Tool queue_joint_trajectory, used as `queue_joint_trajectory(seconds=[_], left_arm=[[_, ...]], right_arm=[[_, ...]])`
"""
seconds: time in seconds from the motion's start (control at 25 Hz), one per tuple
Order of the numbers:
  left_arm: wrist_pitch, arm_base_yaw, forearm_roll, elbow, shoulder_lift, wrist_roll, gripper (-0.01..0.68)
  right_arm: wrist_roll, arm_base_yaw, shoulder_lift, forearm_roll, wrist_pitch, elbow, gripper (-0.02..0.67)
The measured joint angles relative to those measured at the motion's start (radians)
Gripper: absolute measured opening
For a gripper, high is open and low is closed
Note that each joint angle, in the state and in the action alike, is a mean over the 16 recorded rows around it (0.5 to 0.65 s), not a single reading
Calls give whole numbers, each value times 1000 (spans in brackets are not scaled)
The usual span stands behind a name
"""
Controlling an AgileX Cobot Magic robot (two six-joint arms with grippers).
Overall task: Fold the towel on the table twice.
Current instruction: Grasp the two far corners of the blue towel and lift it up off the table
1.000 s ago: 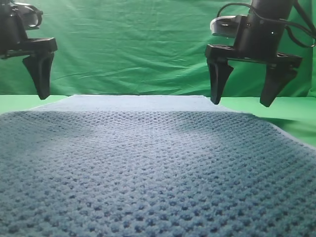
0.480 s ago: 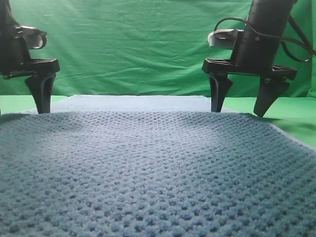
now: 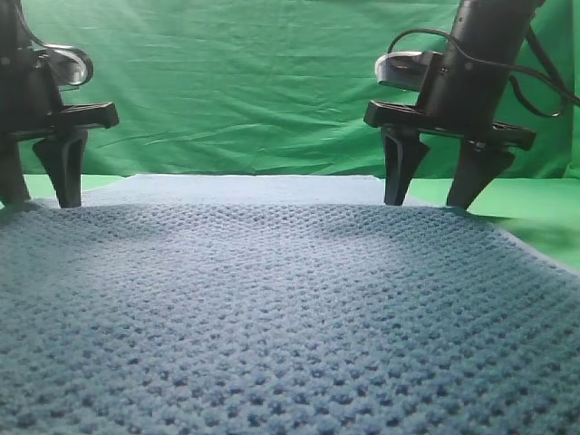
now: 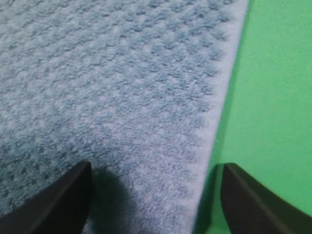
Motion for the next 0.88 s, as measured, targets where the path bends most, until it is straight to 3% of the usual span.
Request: queue_joint_trajectory(seconds=[0.2, 0.4, 0.88], left_arm=[[10, 0, -20, -6, 4, 0, 140], [51, 0, -12, -33, 10, 0, 55], [205, -1, 15, -217, -23, 0, 50]], right_arm=[[-25, 0, 3, 31, 41, -15, 168], [1, 1, 5, 6, 93, -57, 29], [97, 7, -70, -130, 191, -217, 0]])
